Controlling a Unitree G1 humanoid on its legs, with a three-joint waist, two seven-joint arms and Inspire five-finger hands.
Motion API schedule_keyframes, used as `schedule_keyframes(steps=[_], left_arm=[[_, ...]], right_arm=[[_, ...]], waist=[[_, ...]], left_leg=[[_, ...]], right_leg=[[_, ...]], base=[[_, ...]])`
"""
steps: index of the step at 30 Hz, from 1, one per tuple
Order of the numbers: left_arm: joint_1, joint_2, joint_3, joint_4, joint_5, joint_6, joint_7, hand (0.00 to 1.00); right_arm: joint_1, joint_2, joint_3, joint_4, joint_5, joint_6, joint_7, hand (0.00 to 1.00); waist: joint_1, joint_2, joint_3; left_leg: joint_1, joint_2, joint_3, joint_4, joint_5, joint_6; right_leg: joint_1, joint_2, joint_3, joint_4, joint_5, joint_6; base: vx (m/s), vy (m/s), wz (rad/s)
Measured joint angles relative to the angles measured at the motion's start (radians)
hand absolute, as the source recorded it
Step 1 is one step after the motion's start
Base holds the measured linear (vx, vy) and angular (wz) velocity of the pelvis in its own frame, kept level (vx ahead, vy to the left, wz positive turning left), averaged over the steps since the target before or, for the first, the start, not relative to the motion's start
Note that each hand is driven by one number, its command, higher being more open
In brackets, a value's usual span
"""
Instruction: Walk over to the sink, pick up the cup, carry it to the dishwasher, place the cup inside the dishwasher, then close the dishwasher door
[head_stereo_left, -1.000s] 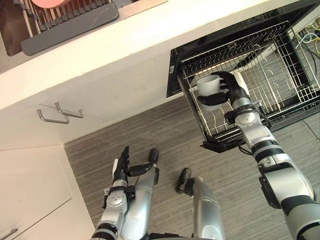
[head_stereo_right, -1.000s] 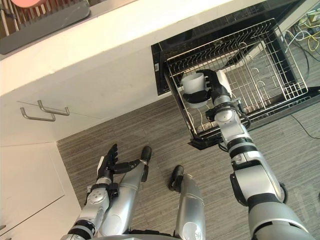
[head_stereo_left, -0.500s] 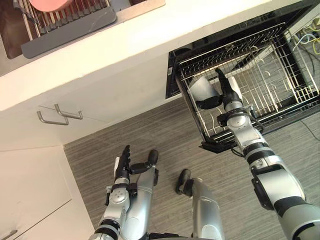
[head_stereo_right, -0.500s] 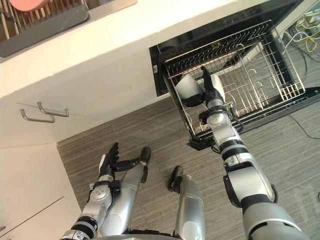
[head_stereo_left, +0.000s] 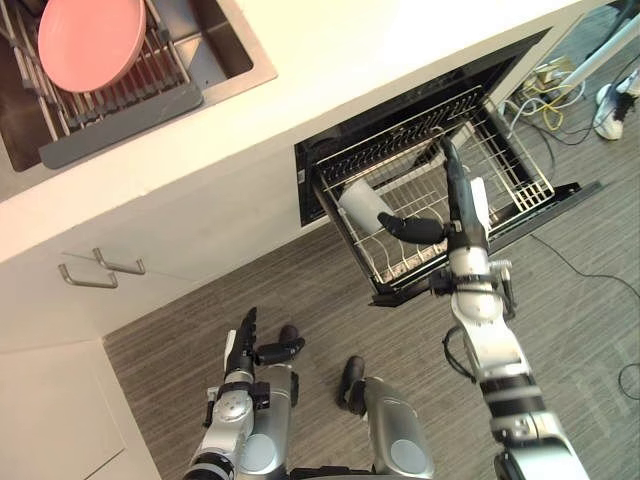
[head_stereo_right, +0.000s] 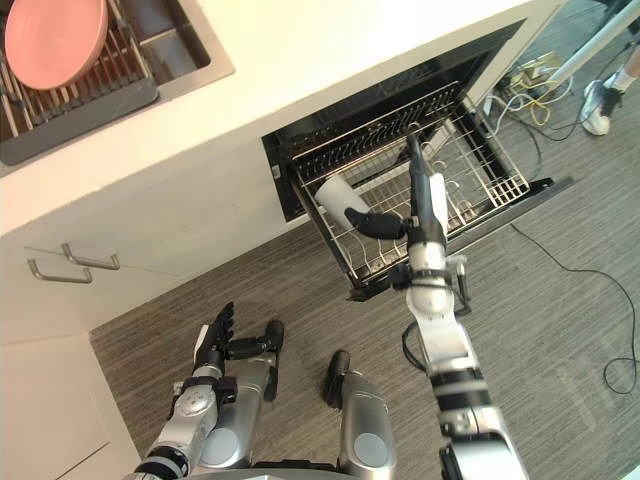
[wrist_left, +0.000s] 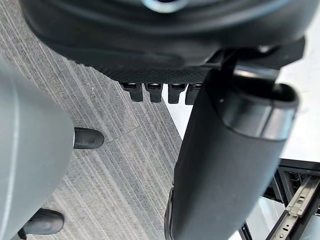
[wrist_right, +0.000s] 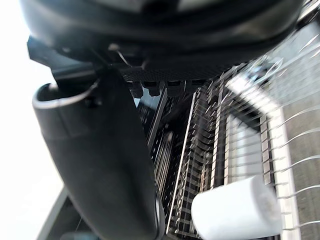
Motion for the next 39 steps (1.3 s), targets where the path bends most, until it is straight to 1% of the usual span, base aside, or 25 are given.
schedule_keyframes(steps=[3,6,7,9,10,12,14,17,21,22,24,25,26,27,28,29,30,31,32,34,35,36,37,38,39], left_arm=[[0.026,0.010,-0.001,0.007,0.020,0.012,-0.005,1.00],[0.061,0.011,-0.006,0.041,0.039,0.017,-0.014,1.00],[0.065,0.010,-0.006,0.048,0.047,0.019,-0.018,1.00],[0.075,-0.001,-0.006,0.081,0.075,0.019,-0.025,1.00],[0.078,-0.004,-0.006,0.088,0.076,0.020,-0.025,1.00],[0.089,-0.015,-0.006,0.108,0.077,0.020,-0.026,1.00],[0.099,-0.018,-0.006,0.130,0.077,0.022,-0.025,1.00],[0.105,-0.014,-0.006,0.160,0.093,0.025,-0.023,1.00],[0.109,-0.010,-0.008,0.167,0.099,0.024,-0.022,1.00],[0.109,-0.009,-0.009,0.167,0.100,0.023,-0.022,1.00],[0.106,-0.005,-0.019,0.167,0.102,0.020,-0.020,1.00],[0.102,-0.003,-0.028,0.167,0.103,0.020,-0.020,1.00],[0.099,-0.002,-0.032,0.167,0.103,0.019,-0.019,1.00],[0.098,-0.001,-0.035,0.167,0.103,0.019,-0.018,1.00],[0.098,0.001,-0.038,0.167,0.103,0.018,-0.018,1.00],[0.096,0.003,-0.038,0.168,0.103,0.017,-0.018,1.00],[0.094,0.004,-0.038,0.169,0.103,0.017,-0.018,1.00],[0.092,0.004,-0.038,0.170,0.103,0.017,-0.018,1.00],[0.088,0.004,-0.038,0.174,0.103,0.017,-0.017,1.00],[0.082,0.002,-0.044,0.182,0.103,0.018,-0.014,1.00],[0.082,0.002,-0.048,0.182,0.103,0.018,-0.010,1.00],[0.079,0.003,-0.048,0.182,0.103,0.019,-0.007,1.00],[0.078,0.003,-0.049,0.181,0.103,0.019,-0.005,1.00],[0.078,0.003,-0.051,0.180,0.103,0.019,-0.005,1.00],[0.079,0.006,-0.056,0.181,0.103,0.019,0.000,1.00]], right_arm=[[0.097,0.045,-0.002,-0.042,-0.007,-0.007,0.005,1.00],[0.249,0.121,0.002,-0.085,-0.025,-0.029,0.027,1.00],[0.273,0.132,0.002,-0.091,-0.026,-0.034,0.031,1.00],[0.354,0.169,0.005,-0.114,-0.033,-0.055,0.036,1.00],[0.369,0.175,0.006,-0.116,-0.034,-0.057,0.037,1.00],[0.408,0.191,0.012,-0.124,-0.042,-0.059,0.037,1.00],[0.426,0.195,0.029,-0.125,-0.043,-0.059,0.037,1.00],[0.441,0.208,0.063,-0.129,-0.064,-0.059,0.036,1.00],[0.440,0.212,0.084,-0.138,-0.064,-0.077,0.034,1.00],[0.436,0.213,0.092,-0.145,-0.064,-0.079,0.031,1.00],[0.431,0.211,0.092,-0.161,-0.064,-0.081,0.026,1.00],[0.432,0.206,0.091,-0.176,-0.064,-0.081,0.017,1.00],[0.429,0.198,0.089,-0.185,-0.064,-0.082,0.001,1.00],[0.429,0.193,0.089,-0.187,-0.064,-0.082,-0.006,1.00],[0.427,0.190,0.088,-0.191,-0.064,-0.082,-0.012,1.00],[0.423,0.189,0.084,-0.196,-0.064,-0.082,-0.017,1.00],[0.418,0.187,0.078,-0.207,-0.063,-0.082,-0.028,1.00],[0.412,0.185,0.076,-0.210,-0.063,-0.082,-0.035,1.00],[0.391,0.178,0.069,-0.210,-0.063,-0.082,-0.048,1.00],[0.343,0.160,0.046,-0.210,-0.063,-0.082,-0.061,1.00],[0.336,0.155,0.038,-0.210,-0.063,-0.082,-0.064,1.00],[0.333,0.150,0.022,-0.207,-0.064,-0.082,-0.066,1.00],[0.333,0.149,0.016,-0.207,-0.067,-0.081,-0.067,1.00],[0.332,0.148,0.009,-0.207,-0.071,-0.081,-0.067,1.00],[0.329,0.144,0.006,-0.204,-0.083,-0.081,-0.067,1.00]], waist=[[-0.018,-0.011,-0.027],[-0.033,-0.008,-0.107],[-0.036,-0.005,-0.120],[-0.039,0.013,-0.163],[-0.039,0.020,-0.174],[-0.042,0.047,-0.208],[-0.043,0.063,-0.228],[-0.045,0.076,-0.246],[-0.044,0.078,-0.252],[-0.043,0.079,-0.252],[-0.043,0.083,-0.248],[-0.042,0.091,-0.242],[-0.036,0.098,-0.238],[-0.036,0.099,-0.237],[-0.034,0.100,-0.236],[-0.028,0.098,-0.236],[-0.026,0.097,-0.235],[-0.026,0.096,-0.235],[-0.027,0.095,-0.235],[-0.028,0.095,-0.237],[-0.029,0.095,-0.237],[-0.021,0.089,-0.236],[-0.016,0.082,-0.239],[-0.013,0.078,-0.242],[-0.008,0.075,-0.244]], left_leg=[[0.047,0.007,0.006,-0.062,0.023,0.000],[0.100,0.014,0.016,-0.117,0.031,0.000],[0.111,0.014,0.017,-0.122,0.031,0.000],[0.158,0.015,0.025,-0.150,0.031,0.000],[0.165,0.015,0.027,-0.156,0.031,0.000],[0.185,0.017,0.032,-0.166,0.031,0.000],[0.201,0.019,0.039,-0.175,0.031,0.000],[0.234,0.022,0.041,-0.189,0.035,-0.003],[0.249,0.023,0.040,-0.188,0.036,-0.003],[0.238,0.023,0.038,-0.170,0.028,-0.006],[0.183,0.023,0.025,-0.064,-0.020,-0.004],[0.153,0.026,0.017,0.004,-0.049,-0.007],[0.124,0.029,0.020,0.065,-0.075,-0.019],[0.119,0.031,0.034,0.071,-0.083,-0.027],[0.118,0.044,0.067,0.075,-0.102,-0.019],[0.118,0.065,0.122,0.076,-0.107,-0.013],[0.115,0.084,0.178,0.073,-0.104,-0.015],[0.113,0.091,0.205,0.070,-0.103,-0.016],[0.112,0.101,0.262,0.056,-0.101,-0.013],[0.121,0.102,0.365,0.021,-0.088,0.002],[0.123,0.096,0.366,0.021,-0.076,0.007],[0.130,0.068,0.348,0.031,-0.075,0.023],[0.136,0.044,0.332,0.038,-0.090,0.033],[0.142,0.027,0.326,0.042,-0.103,0.039],[0.176,-0.015,0.315,0.029,-0.132,0.049]], right_leg=[[0.035,0.014,0.005,-0.050,0.019,0.000],[0.088,0.027,0.012,-0.118,0.038,0.005],[0.102,0.029,0.012,-0.132,0.041,0.007],[0.154,0.035,0.019,-0.181,0.055,0.012],[0.163,0.037,0.021,-0.191,0.060,0.013],[0.188,0.042,0.028,-0.222,0.074,0.015],[0.200,0.045,0.036,-0.230,0.079,0.015],[0.228,0.050,0.039,-0.242,0.084,0.014],[0.244,0.051,0.039,-0.246,0.086,0.015],[0.245,0.050,0.037,-0.241,0.086,0.015],[0.245,0.050,0.022,-0.237,0.086,0.015],[0.254,0.052,0.007,-0.236,0.084,0.013],[0.268,0.053,-0.012,-0.234,0.080,0.012],[0.276,0.052,-0.023,-0.235,0.079,0.012],[0.287,0.052,-0.040,-0.237,0.076,0.010],[0.299,0.049,-0.057,-0.243,0.075,0.011],[0.307,0.039,-0.083,-0.250,0.075,0.013],[0.312,0.033,-0.098,-0.254,0.075,0.015],[0.316,0.019,-0.130,-0.259,0.075,0.021],[0.321,-0.023,-0.190,-0.255,0.062,0.054],[0.329,-0.032,-0.206,-0.250,0.055,0.066],[0.349,-0.060,-0.236,-0.229,0.037,0.088],[0.361,-0.085,-0.246,-0.208,0.020,0.106],[0.367,-0.104,-0.249,-0.187,0.007,0.114],[0.361,-0.160,-0.244,-0.086,-0.018,0.123]], base=[[0.05,-0.020,-0.12],[0.08,-0.020,-0.12],[0.10,-0.017,-0.10],[0.09,-0.019,-0.11],[0.06,-0.012,-0.14],[0.02,-0.004,-0.12],[0.00,-0.003,-0.10],[-0.03,-0.015,-0.05],[-0.02,-0.002,0.00],[-0.04,0.007,0.09],[-0.04,0.011,0.21],[-0.06,0.032,0.37],[-0.07,0.035,0.40],[-0.06,0.035,0.45],[-0.04,0.018,0.43],[-0.01,0.024,0.59],[0.00,0.017,0.56],[0.05,0.064,0.70],[0.07,0.091,0.76],[0.13,0.127,0.87],[0.17,0.133,0.83],[0.15,0.123,0.71],[0.15,0.131,0.63],[0.22,0.205,0.51],[0.23,0.208,0.36]])
